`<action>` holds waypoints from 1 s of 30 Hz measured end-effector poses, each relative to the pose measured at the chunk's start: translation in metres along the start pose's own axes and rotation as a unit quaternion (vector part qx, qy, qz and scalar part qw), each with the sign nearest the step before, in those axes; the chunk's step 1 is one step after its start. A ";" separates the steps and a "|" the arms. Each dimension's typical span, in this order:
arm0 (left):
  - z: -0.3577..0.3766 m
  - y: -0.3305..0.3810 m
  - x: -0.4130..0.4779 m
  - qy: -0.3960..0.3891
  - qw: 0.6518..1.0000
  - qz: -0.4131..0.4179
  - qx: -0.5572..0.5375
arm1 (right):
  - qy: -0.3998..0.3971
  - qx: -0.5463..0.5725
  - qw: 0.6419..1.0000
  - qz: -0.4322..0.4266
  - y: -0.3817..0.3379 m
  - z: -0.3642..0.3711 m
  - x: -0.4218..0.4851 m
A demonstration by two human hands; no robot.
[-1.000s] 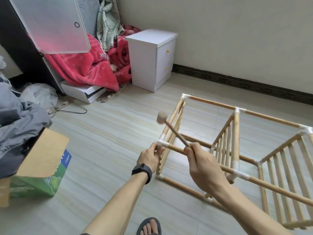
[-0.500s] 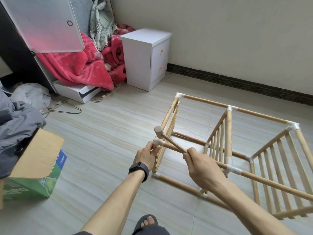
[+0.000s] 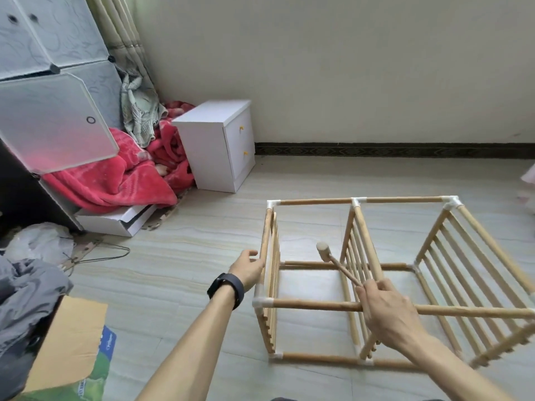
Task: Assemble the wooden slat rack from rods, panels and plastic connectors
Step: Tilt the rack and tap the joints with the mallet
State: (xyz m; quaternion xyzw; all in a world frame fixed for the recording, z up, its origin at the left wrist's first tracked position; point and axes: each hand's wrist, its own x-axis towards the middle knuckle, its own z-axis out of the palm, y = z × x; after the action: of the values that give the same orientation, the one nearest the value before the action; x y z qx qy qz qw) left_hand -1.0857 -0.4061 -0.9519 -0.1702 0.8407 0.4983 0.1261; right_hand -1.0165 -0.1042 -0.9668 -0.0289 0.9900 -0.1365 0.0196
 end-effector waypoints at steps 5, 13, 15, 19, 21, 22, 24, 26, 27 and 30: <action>0.025 0.018 0.001 0.061 0.983 0.076 0.154 | -0.073 0.049 0.996 -0.024 0.001 -0.007 -0.030; 0.049 -0.003 0.015 0.114 0.963 0.055 0.239 | 0.026 0.023 0.999 -0.033 -0.009 -0.040 -0.008; 0.049 -0.005 0.018 0.119 0.959 0.040 0.254 | 0.042 0.094 0.994 -0.021 -0.021 -0.044 0.015; 0.053 -0.006 0.022 0.136 0.951 0.028 0.278 | 0.056 0.169 0.983 -0.036 -0.051 -0.042 0.064; 0.052 -0.007 0.026 0.135 0.951 0.030 0.278 | 0.095 0.200 0.973 -0.071 -0.068 -0.040 0.088; 0.052 -0.008 0.027 0.132 0.951 0.032 0.276 | 0.124 0.219 0.963 -0.091 -0.076 -0.039 0.098; 0.052 -0.010 0.029 0.129 0.952 0.033 0.275 | 0.179 0.263 0.939 -0.129 -0.093 -0.034 0.114; 0.053 -0.012 0.029 0.133 0.951 0.032 0.279 | 0.164 0.260 0.941 -0.142 -0.104 -0.024 0.125; 0.054 -0.012 0.029 0.134 0.950 0.031 0.280 | 0.129 0.228 0.956 -0.134 -0.107 -0.018 0.131; 0.054 -0.010 0.029 0.134 0.949 0.029 0.284 | -0.024 0.079 0.995 -0.047 -0.109 -0.003 0.146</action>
State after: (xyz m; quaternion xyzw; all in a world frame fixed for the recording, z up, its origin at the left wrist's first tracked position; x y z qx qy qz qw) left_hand -1.1050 -0.3677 -0.9967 -0.1679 0.9613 0.2144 0.0407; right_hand -1.1569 -0.2170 -0.9388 -0.0771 0.9729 -0.2145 0.0395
